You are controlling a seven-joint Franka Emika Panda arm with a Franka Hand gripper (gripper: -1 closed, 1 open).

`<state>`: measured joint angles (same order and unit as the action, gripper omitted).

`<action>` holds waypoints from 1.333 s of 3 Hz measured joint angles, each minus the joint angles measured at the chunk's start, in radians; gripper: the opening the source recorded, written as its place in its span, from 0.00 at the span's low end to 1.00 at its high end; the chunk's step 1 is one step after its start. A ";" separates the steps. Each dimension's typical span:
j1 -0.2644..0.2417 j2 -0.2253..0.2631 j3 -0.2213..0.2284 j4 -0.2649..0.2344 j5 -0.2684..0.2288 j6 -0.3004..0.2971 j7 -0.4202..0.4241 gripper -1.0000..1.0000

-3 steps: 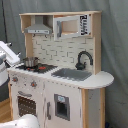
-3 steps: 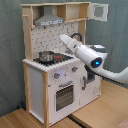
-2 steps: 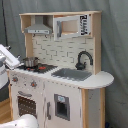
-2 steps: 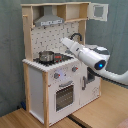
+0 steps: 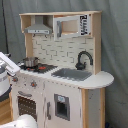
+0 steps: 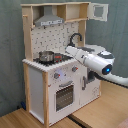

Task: Play with the kitchen

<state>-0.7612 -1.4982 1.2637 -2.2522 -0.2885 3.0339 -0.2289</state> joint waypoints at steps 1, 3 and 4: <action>0.012 0.000 0.008 -0.056 0.000 0.081 -0.016 1.00; 0.026 0.002 0.033 -0.162 0.004 0.254 0.024 1.00; 0.055 0.002 0.051 -0.211 0.004 0.311 0.085 1.00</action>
<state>-0.7059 -1.4965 1.3152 -2.4636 -0.2841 3.3452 -0.1436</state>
